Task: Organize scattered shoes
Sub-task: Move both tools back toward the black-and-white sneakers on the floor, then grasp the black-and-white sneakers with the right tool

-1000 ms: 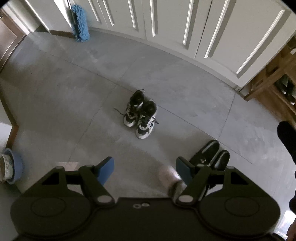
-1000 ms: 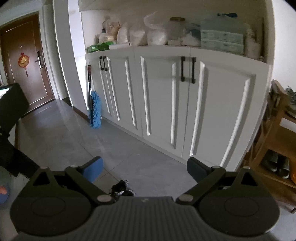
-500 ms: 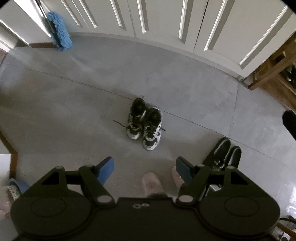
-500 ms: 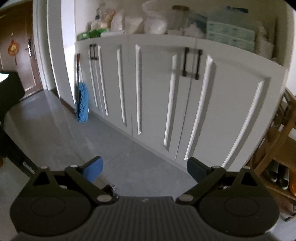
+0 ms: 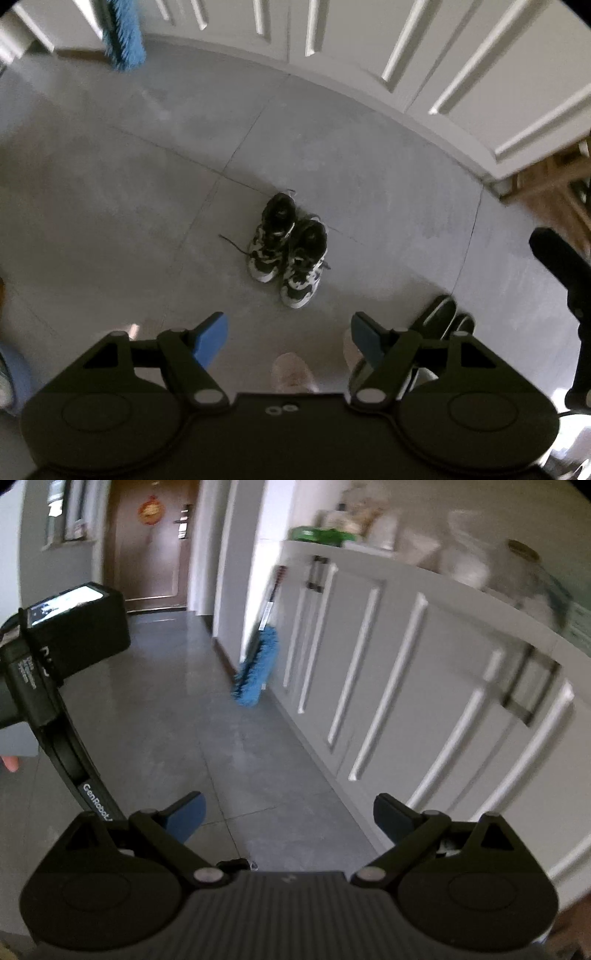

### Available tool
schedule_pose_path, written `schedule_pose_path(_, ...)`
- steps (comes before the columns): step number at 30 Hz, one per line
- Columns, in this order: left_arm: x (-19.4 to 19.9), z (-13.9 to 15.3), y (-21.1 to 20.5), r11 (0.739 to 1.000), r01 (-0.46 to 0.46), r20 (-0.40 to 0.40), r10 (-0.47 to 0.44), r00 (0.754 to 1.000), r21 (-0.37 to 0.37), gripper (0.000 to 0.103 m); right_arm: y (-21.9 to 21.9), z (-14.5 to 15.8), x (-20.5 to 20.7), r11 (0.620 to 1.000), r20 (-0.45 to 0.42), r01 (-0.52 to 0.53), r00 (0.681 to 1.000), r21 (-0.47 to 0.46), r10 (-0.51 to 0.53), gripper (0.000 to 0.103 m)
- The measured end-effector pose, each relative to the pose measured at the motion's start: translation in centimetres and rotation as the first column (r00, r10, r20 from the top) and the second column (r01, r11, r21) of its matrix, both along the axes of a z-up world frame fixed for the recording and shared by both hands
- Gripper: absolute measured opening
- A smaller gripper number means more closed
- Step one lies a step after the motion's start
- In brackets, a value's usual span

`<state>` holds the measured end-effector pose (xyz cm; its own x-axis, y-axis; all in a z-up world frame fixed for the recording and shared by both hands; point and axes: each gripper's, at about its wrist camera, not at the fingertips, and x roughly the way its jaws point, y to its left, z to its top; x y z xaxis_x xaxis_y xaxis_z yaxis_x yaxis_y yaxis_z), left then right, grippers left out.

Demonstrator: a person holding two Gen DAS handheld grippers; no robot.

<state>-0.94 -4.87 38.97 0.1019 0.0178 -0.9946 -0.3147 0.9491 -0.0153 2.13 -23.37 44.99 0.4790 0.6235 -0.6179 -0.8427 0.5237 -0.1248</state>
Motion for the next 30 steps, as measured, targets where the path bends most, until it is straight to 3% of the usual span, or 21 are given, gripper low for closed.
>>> schedule_pose_path(8,2.5,-8.8,2.1,0.991,-0.133,-0.015,0.133,0.991,-0.01,0.074,3.2,-7.3,4.9,0.976,-0.074,-0.21,0.976,-0.055,0.205,0.099)
schedule_pose_path(12,3.9,-15.6,2.3,0.987,-0.161,-0.04,0.161,0.986,-0.003,0.074,4.0,-14.2,6.6,0.942,-0.078,-0.323,0.945,-0.092,0.316,0.099)
schedule_pose_path(13,4.4,-18.4,2.3,0.987,-0.163,-0.049,0.162,0.985,0.002,0.074,4.1,-15.8,7.0,0.932,-0.075,-0.349,0.937,-0.101,0.342,0.099)
schedule_pose_path(15,4.8,-20.6,2.2,0.986,-0.169,-0.055,0.169,0.984,0.004,0.074,4.6,-19.4,7.8,0.902,-0.06,-0.416,0.909,-0.116,0.412,0.098)
schedule_pose_path(18,5.3,-25.2,2.7,0.981,-0.192,-0.056,0.192,0.98,-0.003,0.074,5.3,-25.7,9.0,0.826,-0.023,-0.547,0.836,-0.137,0.549,0.098)
schedule_pose_path(22,5.2,-32.5,3.1,0.982,-0.19,-0.062,0.191,0.98,0.024,0.074,7.6,-32.4,10.9,0.675,-0.043,-0.72,0.688,-0.158,0.724,0.098)
schedule_pose_path(24,4.9,-35.4,3.2,0.981,-0.191,-0.073,0.192,0.979,0.026,0.074,9.8,-38.4,12.0,0.494,-0.075,-0.841,0.52,-0.222,0.851,0.098)
schedule_pose_path(26,4.5,-38.3,3.4,0.979,-0.201,-0.084,0.202,0.976,0.015,0.074,11.7,-42.7,12.6,0.394,-0.08,-0.875,0.431,-0.282,0.899,0.097)
schedule_pose_path(30,3.7,-43.2,4.1,0.972,-0.233,-0.086,0.231,0.969,-0.015,0.074,15.1,-48.1,13.5,0.328,-0.079,-0.902,0.362,-0.282,0.929,0.097)
